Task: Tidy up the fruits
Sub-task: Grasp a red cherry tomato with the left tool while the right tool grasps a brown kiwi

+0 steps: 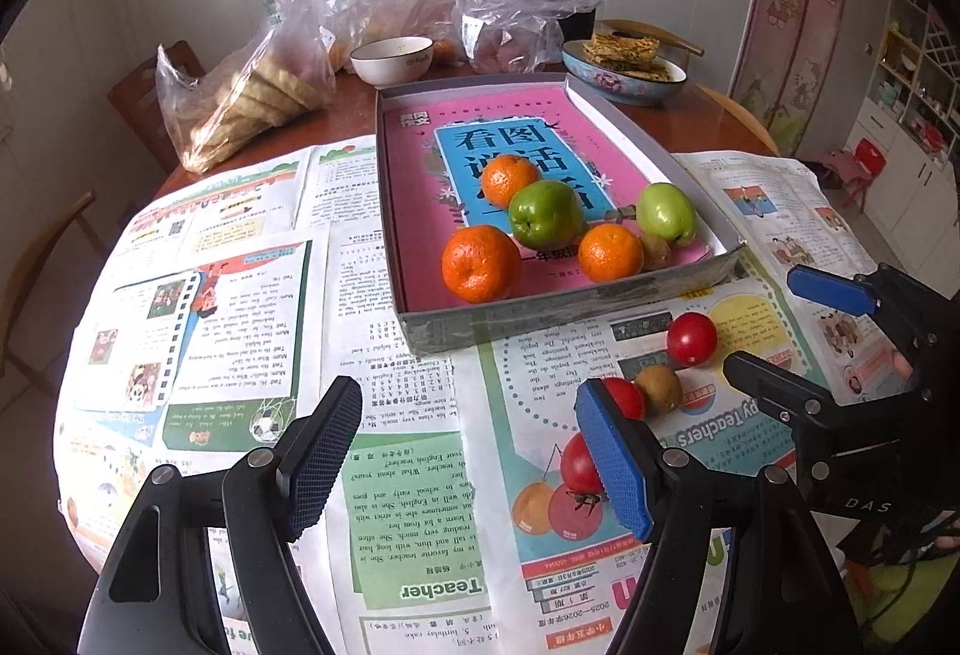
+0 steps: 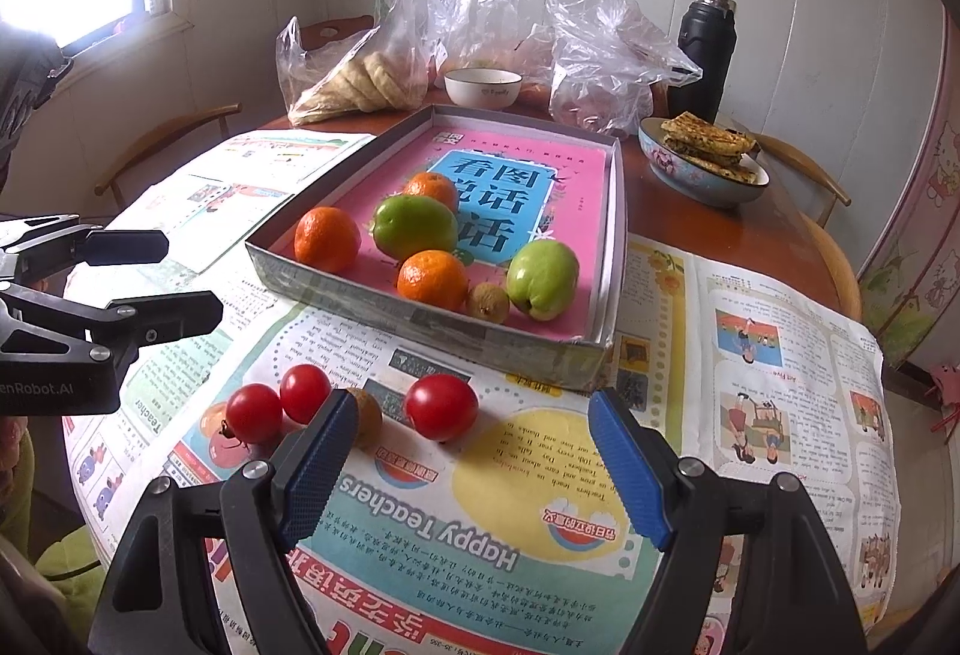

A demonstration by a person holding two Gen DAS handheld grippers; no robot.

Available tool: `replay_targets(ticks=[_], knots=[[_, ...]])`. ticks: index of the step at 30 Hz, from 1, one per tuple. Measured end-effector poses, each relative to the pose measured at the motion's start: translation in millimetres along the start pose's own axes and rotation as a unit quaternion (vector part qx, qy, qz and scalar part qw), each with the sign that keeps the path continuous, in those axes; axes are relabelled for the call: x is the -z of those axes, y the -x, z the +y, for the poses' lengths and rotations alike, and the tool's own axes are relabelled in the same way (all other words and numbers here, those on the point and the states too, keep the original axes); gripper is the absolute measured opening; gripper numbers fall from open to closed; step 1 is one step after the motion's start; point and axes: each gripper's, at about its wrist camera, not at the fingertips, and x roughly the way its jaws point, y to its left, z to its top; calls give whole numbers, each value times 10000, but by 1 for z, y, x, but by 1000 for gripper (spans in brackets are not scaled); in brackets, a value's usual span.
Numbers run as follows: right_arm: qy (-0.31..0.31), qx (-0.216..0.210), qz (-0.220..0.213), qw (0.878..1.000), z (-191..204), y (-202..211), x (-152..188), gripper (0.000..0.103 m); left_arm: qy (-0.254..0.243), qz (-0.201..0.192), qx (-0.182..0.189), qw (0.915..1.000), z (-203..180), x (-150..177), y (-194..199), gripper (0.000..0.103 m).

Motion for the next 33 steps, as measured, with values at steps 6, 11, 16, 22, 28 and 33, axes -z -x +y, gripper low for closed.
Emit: replay_targets(ticks=[6, 11, 16, 22, 28, 33], knots=[[-51, -18, 59, 10000, 0, -2, 3, 79, -60, 111, 95, 9999, -2, 7, -5, 75], [110, -268, 84, 9995, 9, -3, 7, 78, -134, 232, 281, 9992, -4, 13, -7, 75], [447, -403, 110, 9981, 22, -6, 9, 65, -285, 281, 506, 9979, -11, 18, -7, 75], [654, -620, 242, 9956, 28, -16, 11, 49, -506, 321, 639, 9962, -19, 21, -8, 69], [927, -726, 349, 9924, 35, -24, 9, 38, -552, 411, 784, 9945, -24, 22, -13, 65], [1073, -728, 462, 9905, 41, -36, 8, 30, -586, 506, 917, 9928, -27, 22, -20, 55]])
